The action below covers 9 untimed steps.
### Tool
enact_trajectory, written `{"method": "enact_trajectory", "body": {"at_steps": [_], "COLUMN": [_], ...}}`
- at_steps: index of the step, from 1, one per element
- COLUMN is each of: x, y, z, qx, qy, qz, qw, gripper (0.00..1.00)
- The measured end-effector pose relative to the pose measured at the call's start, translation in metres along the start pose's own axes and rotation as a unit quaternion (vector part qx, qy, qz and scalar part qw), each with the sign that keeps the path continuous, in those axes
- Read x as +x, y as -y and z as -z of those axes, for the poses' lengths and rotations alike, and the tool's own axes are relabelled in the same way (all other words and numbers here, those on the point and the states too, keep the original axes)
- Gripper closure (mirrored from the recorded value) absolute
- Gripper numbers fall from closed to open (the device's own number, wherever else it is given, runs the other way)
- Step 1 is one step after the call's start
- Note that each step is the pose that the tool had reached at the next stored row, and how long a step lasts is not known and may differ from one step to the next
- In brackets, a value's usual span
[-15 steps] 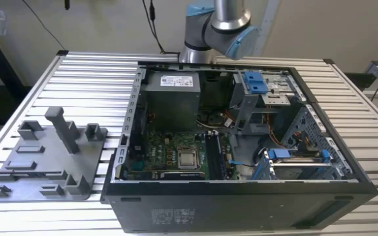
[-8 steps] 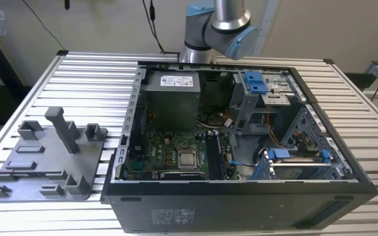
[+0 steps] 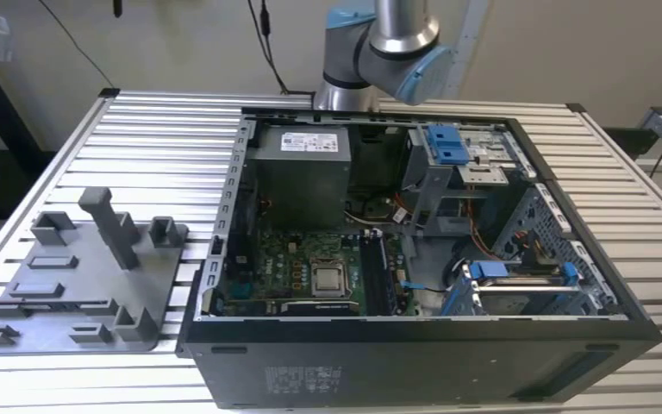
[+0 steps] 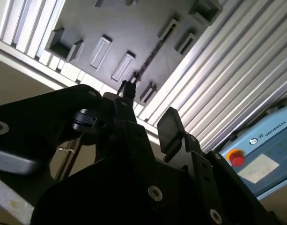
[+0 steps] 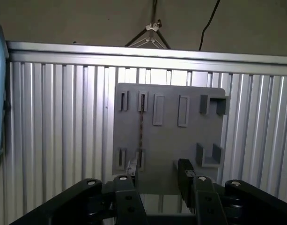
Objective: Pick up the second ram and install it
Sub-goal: 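Pick up the second ram and move it above second insertion slot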
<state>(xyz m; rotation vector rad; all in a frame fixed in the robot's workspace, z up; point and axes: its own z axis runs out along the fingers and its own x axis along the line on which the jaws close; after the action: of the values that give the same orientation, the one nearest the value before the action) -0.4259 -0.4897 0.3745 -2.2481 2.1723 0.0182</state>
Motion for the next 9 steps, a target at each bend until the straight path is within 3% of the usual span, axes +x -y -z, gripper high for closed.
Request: {"method": "enact_trajectory", "body": {"at_steps": [2, 5, 8, 9], "x": [0.0001, 0.0003, 0.0004, 0.0005], "y": [0.0, 0.0002, 0.0029, 0.0033], "z": [-0.0012, -0.0019, -0.0029, -0.0036], "qx": [-0.0004, -0.0022, -0.0195, -0.0233], "qy": [0.0017, -0.0011, -0.0033, -0.0032], "qz": [0.0, 0.0, 0.0, 0.0], "qw": [1.0, 1.0, 0.9998, 0.9997], "gripper": [0.52, 0.52, 0.52, 0.52]}}
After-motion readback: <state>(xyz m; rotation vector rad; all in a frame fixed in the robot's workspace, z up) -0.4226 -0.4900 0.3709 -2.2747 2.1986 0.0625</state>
